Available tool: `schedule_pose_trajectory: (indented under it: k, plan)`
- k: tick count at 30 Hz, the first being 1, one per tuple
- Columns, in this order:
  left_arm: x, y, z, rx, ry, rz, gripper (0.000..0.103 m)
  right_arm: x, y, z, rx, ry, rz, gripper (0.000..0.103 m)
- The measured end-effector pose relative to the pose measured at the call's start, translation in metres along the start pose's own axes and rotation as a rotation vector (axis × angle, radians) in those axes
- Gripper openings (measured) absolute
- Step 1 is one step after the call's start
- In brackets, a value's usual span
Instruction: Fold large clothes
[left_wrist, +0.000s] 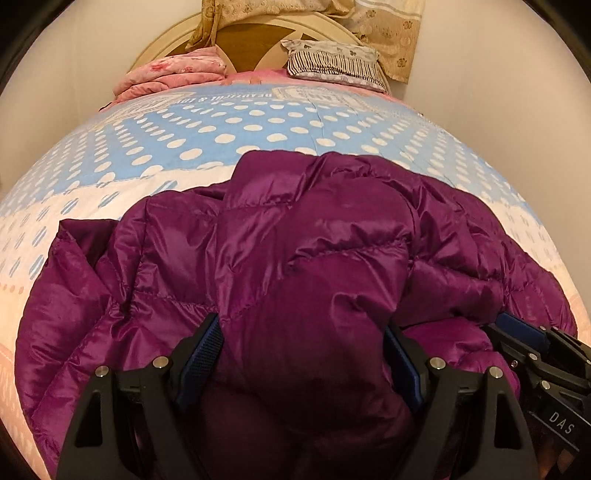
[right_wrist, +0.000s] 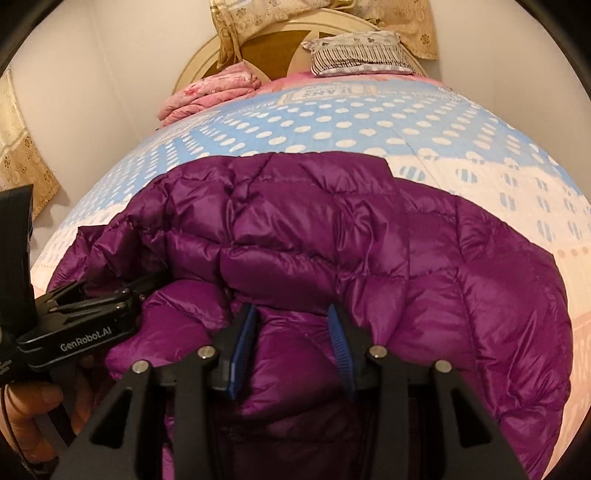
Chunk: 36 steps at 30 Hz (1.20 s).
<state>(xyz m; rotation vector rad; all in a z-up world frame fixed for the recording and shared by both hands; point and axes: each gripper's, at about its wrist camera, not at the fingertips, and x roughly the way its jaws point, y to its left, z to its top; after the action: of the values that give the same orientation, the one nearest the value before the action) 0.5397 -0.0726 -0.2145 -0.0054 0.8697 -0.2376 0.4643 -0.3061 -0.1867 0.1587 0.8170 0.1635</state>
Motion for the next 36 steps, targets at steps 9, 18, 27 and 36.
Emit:
schedule_pose_trajectory:
  k: [9,18,27,36]
  plan:
    - [0.008,-0.008,0.0,0.046,0.03,0.047,0.088,0.004,0.004,-0.001,-0.019,0.004,-0.031,0.045]
    - [0.014,-0.011,0.001,0.066,0.046,0.073,0.092,0.005,0.007,-0.002,-0.036,0.009,-0.053,0.046]
    - [0.015,-0.014,0.002,0.068,0.05,0.085,0.094,0.006,0.008,-0.002,-0.041,0.011,-0.059,0.046]
    - [0.016,-0.01,0.009,0.051,0.083,0.08,0.095,0.008,0.009,0.002,-0.064,0.033,-0.057,0.049]
